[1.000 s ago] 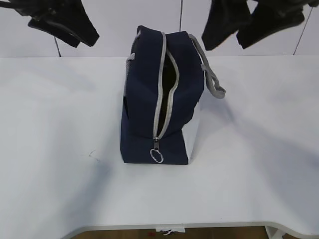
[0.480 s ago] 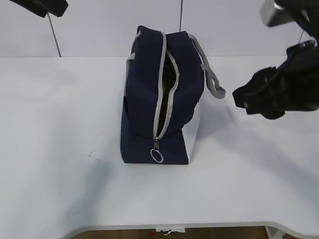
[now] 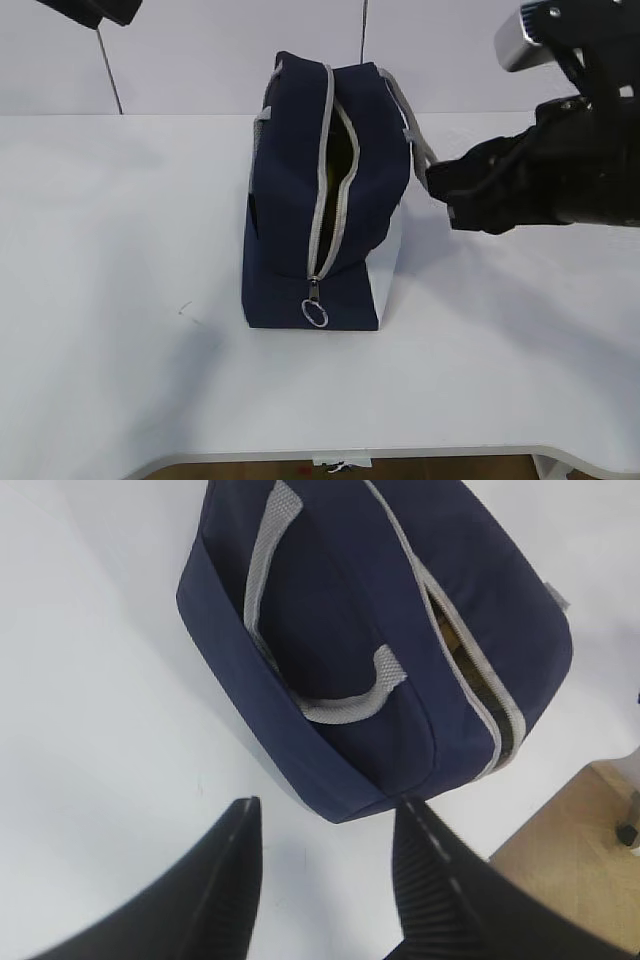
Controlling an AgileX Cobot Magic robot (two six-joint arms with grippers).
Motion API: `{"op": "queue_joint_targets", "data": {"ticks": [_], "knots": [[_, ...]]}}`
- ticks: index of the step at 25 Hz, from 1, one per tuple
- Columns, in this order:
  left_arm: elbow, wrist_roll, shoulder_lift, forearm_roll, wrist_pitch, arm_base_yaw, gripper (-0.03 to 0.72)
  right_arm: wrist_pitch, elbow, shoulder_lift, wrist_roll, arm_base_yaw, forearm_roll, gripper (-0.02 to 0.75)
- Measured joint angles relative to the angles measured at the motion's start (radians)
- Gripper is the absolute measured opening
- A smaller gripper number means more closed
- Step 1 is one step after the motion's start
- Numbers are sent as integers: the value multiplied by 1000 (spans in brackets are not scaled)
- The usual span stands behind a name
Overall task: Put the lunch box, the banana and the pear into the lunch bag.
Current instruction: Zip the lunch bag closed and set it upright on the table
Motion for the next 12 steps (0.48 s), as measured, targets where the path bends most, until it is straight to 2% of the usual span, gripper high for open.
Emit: {"op": "queue_joint_targets", "data": {"ticks": [7, 12], "knots": [[0, -2, 0, 11, 0, 0, 328, -422, 212, 0, 0, 0, -12, 349], [0, -2, 0, 19, 0, 0, 327, -665, 380, 0, 93, 0, -135, 348]]}}
